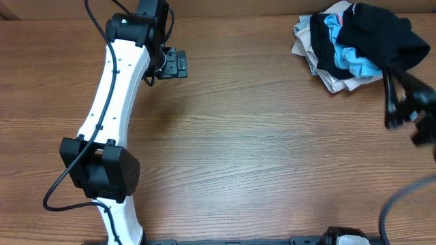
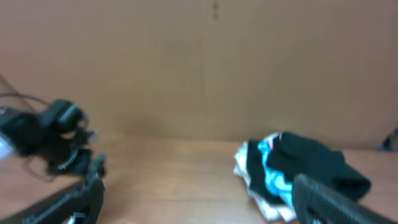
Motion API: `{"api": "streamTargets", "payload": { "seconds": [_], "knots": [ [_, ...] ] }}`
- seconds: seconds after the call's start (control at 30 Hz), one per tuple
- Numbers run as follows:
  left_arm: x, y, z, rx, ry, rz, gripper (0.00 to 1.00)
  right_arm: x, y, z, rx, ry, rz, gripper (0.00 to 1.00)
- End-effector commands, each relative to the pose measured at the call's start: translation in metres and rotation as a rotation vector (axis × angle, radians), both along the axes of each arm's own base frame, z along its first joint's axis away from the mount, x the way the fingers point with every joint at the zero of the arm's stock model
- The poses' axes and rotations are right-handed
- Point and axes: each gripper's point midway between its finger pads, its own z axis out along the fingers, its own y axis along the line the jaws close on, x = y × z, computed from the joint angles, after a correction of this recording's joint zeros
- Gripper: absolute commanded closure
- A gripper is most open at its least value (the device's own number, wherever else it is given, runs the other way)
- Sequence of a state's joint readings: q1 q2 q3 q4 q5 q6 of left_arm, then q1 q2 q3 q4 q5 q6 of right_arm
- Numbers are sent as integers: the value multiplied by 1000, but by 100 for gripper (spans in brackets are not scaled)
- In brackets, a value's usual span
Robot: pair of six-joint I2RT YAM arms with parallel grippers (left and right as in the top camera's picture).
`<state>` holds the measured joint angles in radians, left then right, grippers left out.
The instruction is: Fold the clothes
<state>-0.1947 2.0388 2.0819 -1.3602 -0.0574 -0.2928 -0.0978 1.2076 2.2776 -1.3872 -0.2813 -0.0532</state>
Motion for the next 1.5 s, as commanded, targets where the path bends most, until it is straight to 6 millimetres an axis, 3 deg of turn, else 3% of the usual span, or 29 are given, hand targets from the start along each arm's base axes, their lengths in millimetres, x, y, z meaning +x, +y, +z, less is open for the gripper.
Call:
{"api": "streamTargets", "payload": {
  "seconds": [0.0, 0.2, 0.33, 0.5, 0.67, 0.83, 1.23, 1.47],
  "knots": [
    [2, 1, -5, 14, 6, 1, 0, 18, -7, -43, -15, 33, -32, 0],
    [2, 1, -5, 14, 6, 1, 0, 52, 11, -119, -20, -64, 46, 0],
    [2, 1, -5, 14, 5, 1, 0, 60, 24, -179, -19, -123, 89, 0],
    [2, 1, -5, 14, 6, 1, 0, 48, 33, -263, -16, -157, 125, 0],
    [2, 1, -4, 14, 5, 1, 0, 31, 34, -313, -13, -192, 129, 0],
    [2, 1, -5, 14, 5, 1, 0, 18, 32, -342, -13, -228, 125, 0],
    [2, 1, -5, 14, 5, 1, 0, 18, 19, -354, -21, -307, 45, 0],
    [2, 1, -5, 14, 6, 0, 0, 18, 18, -367, -24, -262, 43, 0]
  ]
}}
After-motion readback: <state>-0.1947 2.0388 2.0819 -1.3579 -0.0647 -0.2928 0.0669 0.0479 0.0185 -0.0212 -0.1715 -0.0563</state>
